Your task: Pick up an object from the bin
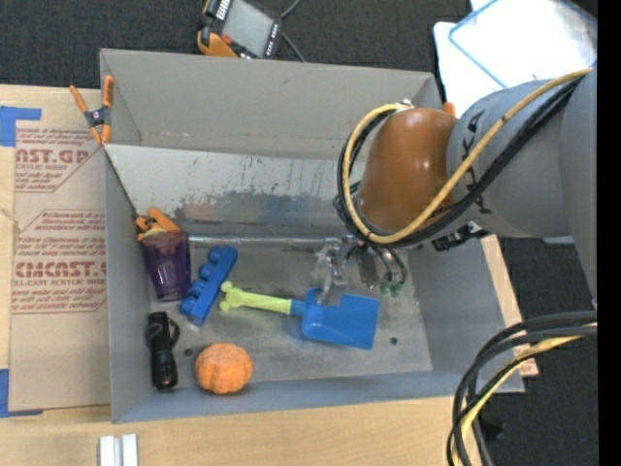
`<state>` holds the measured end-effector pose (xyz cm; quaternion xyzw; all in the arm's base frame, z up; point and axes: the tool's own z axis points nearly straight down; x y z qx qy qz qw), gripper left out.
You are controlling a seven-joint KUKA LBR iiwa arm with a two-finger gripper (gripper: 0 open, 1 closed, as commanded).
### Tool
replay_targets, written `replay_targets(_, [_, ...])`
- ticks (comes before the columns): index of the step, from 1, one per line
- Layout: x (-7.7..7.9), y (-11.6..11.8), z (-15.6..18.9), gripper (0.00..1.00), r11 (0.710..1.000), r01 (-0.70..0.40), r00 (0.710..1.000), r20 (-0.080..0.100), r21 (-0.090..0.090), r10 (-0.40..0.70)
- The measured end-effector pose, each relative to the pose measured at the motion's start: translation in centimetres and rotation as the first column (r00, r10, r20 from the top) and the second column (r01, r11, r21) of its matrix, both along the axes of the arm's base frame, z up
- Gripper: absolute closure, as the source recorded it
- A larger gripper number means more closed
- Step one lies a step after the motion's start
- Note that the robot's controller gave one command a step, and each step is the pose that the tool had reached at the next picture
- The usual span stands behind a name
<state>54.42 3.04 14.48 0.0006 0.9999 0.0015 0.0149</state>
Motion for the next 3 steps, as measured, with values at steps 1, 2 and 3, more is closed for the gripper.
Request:
replay_targets(1, [0.0, 0.0, 0.0, 1.0, 1.0, 0.0, 1.0, 0.0, 0.0, 0.0])
replay_targets(2, [0.0, 0.0, -0.3, 1.0, 1.0, -0.011, 1.0, 0.001, -0.001, 0.011])
replay_targets(3, [1.7, 0.7, -1.3, 1.0, 0.994, 0.108, 0.994, 0.002, 0.004, -0.108])
